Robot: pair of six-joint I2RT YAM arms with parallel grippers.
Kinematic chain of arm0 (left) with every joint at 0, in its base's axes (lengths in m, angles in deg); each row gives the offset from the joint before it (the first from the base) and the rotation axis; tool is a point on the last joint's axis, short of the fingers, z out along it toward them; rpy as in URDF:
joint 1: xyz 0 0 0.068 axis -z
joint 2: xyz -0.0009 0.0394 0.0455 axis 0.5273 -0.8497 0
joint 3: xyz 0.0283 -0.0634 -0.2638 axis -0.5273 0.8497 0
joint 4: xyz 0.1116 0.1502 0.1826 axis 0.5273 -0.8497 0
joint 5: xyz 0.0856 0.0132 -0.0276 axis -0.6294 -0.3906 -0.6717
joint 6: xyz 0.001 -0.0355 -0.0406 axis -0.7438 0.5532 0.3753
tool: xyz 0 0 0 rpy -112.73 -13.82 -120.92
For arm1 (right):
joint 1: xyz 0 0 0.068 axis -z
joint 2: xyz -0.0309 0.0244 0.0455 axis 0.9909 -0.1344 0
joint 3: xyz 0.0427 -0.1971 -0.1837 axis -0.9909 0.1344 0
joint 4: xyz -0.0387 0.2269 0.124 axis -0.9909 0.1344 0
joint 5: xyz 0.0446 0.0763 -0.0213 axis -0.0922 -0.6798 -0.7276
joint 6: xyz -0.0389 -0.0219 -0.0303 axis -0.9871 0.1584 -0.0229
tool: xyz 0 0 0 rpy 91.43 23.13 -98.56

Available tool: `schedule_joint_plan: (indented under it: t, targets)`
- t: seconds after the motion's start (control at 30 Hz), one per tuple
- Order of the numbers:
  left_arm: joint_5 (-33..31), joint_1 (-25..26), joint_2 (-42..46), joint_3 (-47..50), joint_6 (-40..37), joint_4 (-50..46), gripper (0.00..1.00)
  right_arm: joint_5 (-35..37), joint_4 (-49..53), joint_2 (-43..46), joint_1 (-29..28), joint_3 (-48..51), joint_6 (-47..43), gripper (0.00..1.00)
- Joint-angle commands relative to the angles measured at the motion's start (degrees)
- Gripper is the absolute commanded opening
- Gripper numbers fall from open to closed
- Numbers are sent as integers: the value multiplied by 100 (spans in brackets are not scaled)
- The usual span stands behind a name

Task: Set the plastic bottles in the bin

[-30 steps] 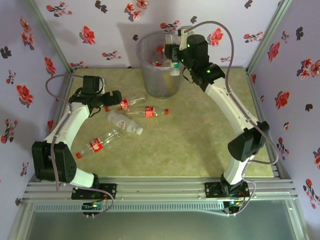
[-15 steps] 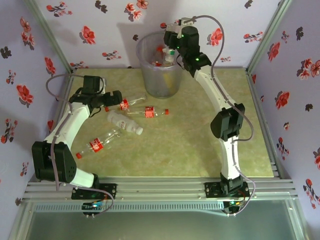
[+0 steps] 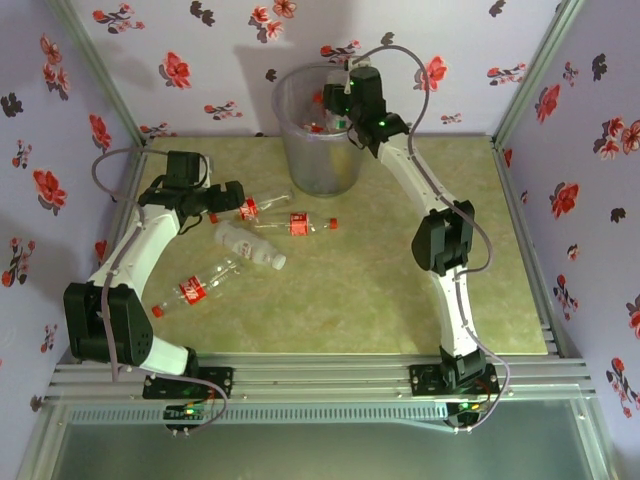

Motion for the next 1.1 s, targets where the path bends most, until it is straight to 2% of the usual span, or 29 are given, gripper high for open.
schedule_joint_plan:
  t: [0.0,0.5,0.9,1.07]
  targets:
    - [-55,45,137,-174,-84,-108,100,353,185,-29,-23,-204,-473,54]
    - [-62,57,102,-165,-67,-107,100,909,79,-380,-11,-940,-1511,60]
    - [-58,61,102,-169,-98,-118,100,728,-406,-833,115,-1198,-1623,61]
    - [-63,65,87,-169,-110,-116,100,752,-389,-974,153,-1268,-1604,68]
